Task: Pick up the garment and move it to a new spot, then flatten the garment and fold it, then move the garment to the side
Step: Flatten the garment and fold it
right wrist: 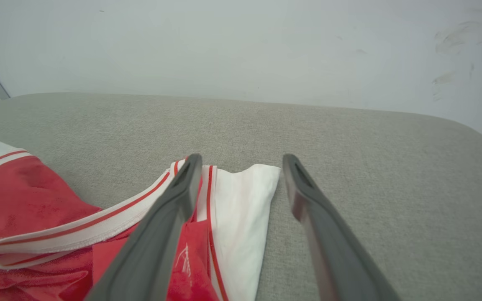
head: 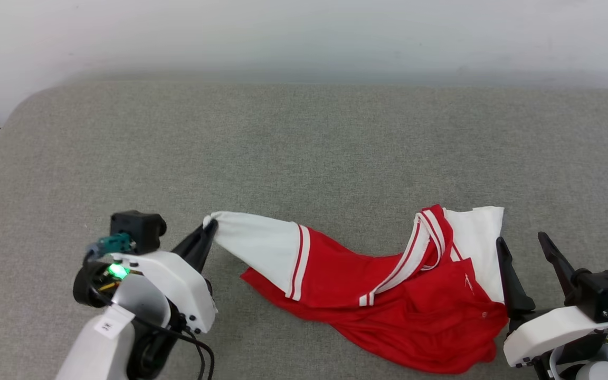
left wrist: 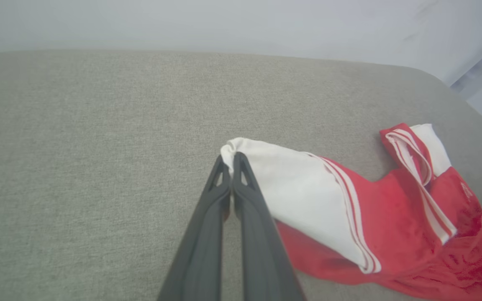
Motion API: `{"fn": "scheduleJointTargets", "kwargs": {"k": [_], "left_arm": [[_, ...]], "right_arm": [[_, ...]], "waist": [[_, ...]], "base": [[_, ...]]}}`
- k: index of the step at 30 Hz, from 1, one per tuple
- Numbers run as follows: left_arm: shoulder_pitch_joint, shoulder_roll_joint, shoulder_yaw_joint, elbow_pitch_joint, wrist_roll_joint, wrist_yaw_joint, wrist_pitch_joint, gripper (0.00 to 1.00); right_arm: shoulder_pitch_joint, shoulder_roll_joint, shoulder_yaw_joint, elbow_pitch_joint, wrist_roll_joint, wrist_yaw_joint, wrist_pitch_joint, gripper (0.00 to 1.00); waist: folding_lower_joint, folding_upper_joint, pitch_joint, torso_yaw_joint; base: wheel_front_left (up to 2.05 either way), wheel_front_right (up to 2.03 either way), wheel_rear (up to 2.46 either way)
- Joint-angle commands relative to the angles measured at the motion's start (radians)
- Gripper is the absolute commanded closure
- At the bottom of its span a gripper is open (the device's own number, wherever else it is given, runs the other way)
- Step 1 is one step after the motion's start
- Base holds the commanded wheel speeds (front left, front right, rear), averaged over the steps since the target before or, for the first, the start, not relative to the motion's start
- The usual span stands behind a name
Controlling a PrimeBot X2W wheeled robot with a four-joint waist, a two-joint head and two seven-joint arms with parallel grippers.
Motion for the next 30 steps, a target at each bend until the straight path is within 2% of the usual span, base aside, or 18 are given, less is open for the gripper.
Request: {"fn": "scheduleJointTargets", "kwargs": {"k": [1,6,11,16,21,25,29,30], "left_arm": [[0.003,0.010,0.005,-0.027,-0.006,0.006,0.011,1.00],[-0.057,0.062,0.029,-0.133,-0.022,0.019,0.123,1.00],[-0.160,0.111,0.035,-0.117,-0.030,0.029,0.254,1.00],[-0.268,0.170,0.032,-0.014,-0.023,0.022,0.373,1.00],[-0.378,0.212,0.050,0.128,-0.021,0.029,0.435,1.00],[-0.465,0.237,0.050,0.239,-0.002,0.037,0.456,1.00],[-0.530,0.245,0.052,0.341,0.018,0.049,0.431,1.00],[-0.545,0.249,0.050,0.362,0.031,0.055,0.412,0.23]], "right_arm": [[0.004,0.004,0.001,0.004,0.000,-0.001,-0.004,0.00],[-0.011,0.013,0.008,0.015,0.004,-0.001,-0.013,0.00],[-0.032,0.023,0.017,0.031,0.009,-0.001,-0.032,0.00],[-0.058,0.034,0.041,0.059,0.011,-0.001,-0.055,0.00],[-0.085,0.043,0.063,0.091,0.012,-0.001,-0.079,0.00],[-0.109,0.046,0.076,0.115,0.009,-0.001,-0.095,0.00],[-0.125,0.047,0.087,0.135,0.002,-0.001,-0.108,0.00],[-0.129,0.048,0.089,0.140,0.002,-0.001,-0.111,0.00]], "waist": [[0.0000,0.0000,-0.008,-0.004],[0.0000,0.0000,0.000,-0.025],[0.0000,0.0000,0.039,-0.061],[0.0000,0.0000,0.091,-0.110],[0.0000,0.0000,0.144,-0.153],[0.0000,0.0000,0.178,-0.177],[0.0000,0.0000,0.196,-0.189],[0.0000,0.0000,0.198,-0.190]], "base": [[0.00,0.00,0.00],[0.00,0.00,0.00],[0.00,0.00,0.00],[0.00,0.00,0.00],[0.00,0.00,0.00],[0.00,0.00,0.00],[0.00,0.00,0.00],[0.00,0.00,0.00]]}}
